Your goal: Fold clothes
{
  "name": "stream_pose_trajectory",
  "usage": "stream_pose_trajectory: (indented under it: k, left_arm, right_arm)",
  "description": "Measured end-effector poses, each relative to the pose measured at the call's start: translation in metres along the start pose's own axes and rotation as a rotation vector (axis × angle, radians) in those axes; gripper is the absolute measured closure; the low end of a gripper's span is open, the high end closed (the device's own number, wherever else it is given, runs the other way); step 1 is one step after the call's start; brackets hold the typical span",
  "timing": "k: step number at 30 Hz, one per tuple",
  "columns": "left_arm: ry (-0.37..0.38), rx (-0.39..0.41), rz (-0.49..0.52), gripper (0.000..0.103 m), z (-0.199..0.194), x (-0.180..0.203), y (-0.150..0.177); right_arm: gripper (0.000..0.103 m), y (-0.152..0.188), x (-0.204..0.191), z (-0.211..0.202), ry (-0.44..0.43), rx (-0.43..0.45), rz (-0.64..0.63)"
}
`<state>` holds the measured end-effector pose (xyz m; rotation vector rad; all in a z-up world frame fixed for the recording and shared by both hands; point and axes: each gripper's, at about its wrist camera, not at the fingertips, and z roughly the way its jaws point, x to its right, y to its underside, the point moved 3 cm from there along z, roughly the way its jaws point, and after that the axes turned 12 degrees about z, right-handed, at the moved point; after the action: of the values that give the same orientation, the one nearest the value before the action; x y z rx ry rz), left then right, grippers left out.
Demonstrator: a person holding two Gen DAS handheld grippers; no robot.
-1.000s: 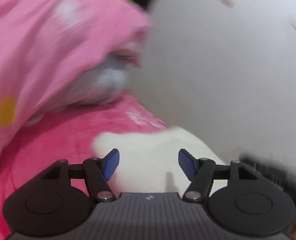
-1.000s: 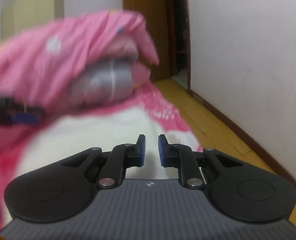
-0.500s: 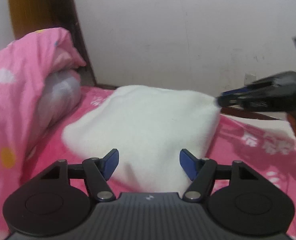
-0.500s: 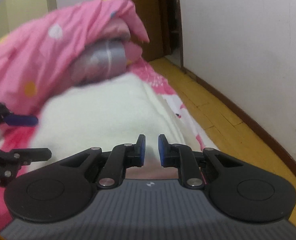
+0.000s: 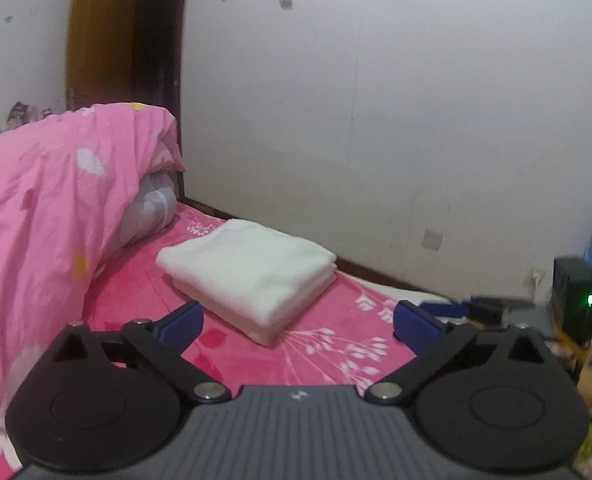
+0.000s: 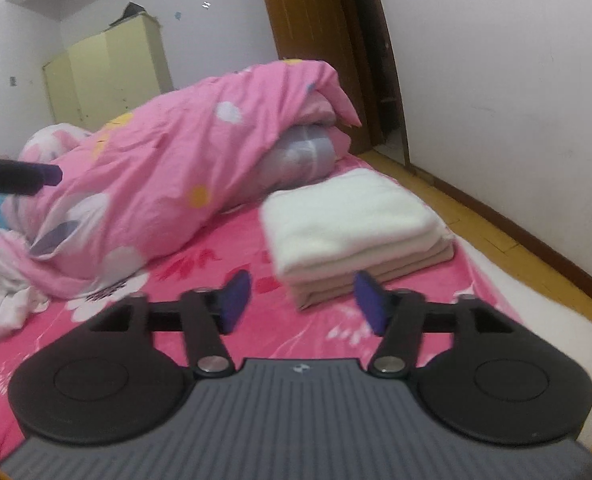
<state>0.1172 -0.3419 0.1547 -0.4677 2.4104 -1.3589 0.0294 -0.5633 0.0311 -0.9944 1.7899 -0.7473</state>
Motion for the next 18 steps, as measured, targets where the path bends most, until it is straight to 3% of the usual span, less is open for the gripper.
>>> stream_pose_trajectory:
  k: [3,6,11,18]
  left_arm:
    - [-0.030,0.011,-0.041,0.000,-0.025,0.008,0.030]
    - [-0.058,0.001,-0.086,0.000,-0.046,0.017,0.059]
    - [-0.130,0.003,-0.112,0.000,-0.068,0.020,0.092]
    - [-0.183,0.020,-0.179,0.000,-0.088,0.005,0.114]
  right_arm:
    - [0.018,0.024,-0.019,-0.025,-0.019,-0.017,0.019]
    - [0.011,0.045,-0.039,-0.042,0.032,-0.021,-0.017]
    - [0.004,0.072,-0.080,-0.067,0.105,0.002,-0.105]
    - [0.001,0.086,-0.116,-0.066,0.195,0.024,-0.090]
